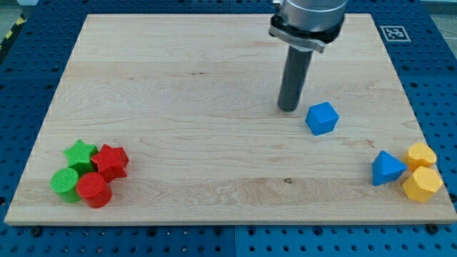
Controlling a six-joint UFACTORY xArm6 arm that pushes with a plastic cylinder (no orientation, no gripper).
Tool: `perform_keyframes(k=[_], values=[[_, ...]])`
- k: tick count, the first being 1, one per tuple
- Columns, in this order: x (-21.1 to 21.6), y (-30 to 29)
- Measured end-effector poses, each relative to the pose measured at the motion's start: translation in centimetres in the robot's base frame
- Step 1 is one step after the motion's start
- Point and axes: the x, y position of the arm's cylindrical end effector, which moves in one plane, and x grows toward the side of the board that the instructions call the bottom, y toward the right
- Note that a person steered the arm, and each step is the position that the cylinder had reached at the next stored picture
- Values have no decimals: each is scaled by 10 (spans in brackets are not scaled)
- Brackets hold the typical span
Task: Slightly push the blue cube towards right of the board
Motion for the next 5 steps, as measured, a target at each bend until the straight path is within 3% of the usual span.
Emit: perform_keyframes(k=[2,4,5], values=[[23,27],[-3,40],[11,57]])
